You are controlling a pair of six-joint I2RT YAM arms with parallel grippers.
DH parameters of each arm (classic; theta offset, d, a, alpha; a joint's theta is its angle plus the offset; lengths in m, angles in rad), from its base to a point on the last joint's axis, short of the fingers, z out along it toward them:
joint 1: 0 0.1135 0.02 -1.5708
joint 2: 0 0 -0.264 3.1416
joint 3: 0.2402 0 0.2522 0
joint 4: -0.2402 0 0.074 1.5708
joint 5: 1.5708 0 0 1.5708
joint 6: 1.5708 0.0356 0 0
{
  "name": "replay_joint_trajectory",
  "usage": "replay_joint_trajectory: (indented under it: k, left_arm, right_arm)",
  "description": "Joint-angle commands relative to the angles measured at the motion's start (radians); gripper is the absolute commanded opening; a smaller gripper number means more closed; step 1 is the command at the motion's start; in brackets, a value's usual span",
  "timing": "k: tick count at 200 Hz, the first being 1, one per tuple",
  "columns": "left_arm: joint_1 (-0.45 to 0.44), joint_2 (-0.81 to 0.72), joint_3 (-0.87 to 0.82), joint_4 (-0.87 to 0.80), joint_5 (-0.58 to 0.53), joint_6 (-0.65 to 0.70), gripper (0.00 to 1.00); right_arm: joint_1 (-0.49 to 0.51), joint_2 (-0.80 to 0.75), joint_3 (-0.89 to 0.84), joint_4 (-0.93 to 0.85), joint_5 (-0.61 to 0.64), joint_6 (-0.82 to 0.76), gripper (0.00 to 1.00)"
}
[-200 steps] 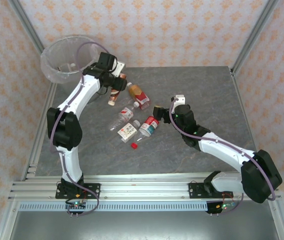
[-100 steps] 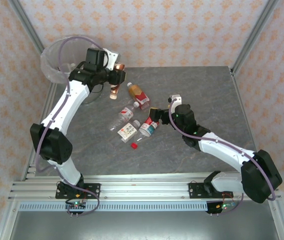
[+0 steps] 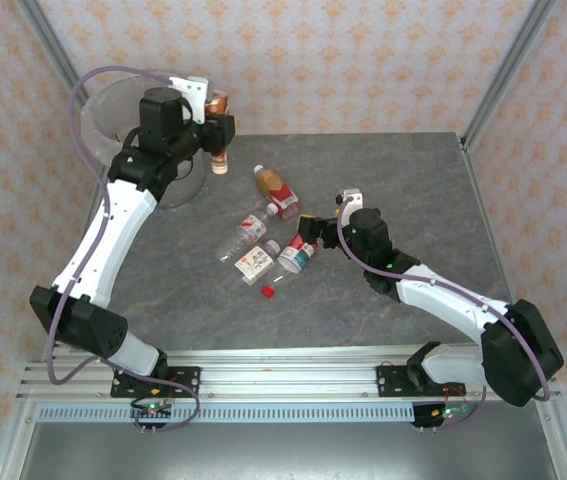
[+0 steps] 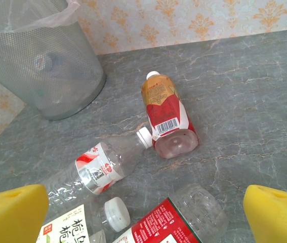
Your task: Put the plastic bottles in the bin
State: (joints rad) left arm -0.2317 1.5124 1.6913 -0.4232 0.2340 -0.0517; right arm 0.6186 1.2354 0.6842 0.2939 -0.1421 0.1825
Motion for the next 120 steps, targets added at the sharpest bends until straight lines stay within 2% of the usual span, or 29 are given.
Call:
replay_joint_trajectory:
  k: [1,36,91,120]
  left_arm:
    - [0.000,-0.032,-0.007,0.092,-0.122,-0.038,0.47]
    - [0.000,-0.050,-0.001,0.124,-0.167,-0.043,0.47]
    - [0.001,-0.078,0.016,0.155,-0.434,-0.054,0.47]
    - [0.014,-0.078,0.031,0.169,-0.522,-0.051,0.47]
  right_arm:
    - [-0.002,-0.006,0.016,0.039,0.020,-0.005,0.99]
    - [-0.002,-0.014,0.001,0.059,0.052,0.002,0.99]
    - [-0.002,-0.033,-0.014,0.074,0.094,0.006,0.99]
    - [-0.001,-0.037,-0.013,0.081,0.104,0.003,0.99]
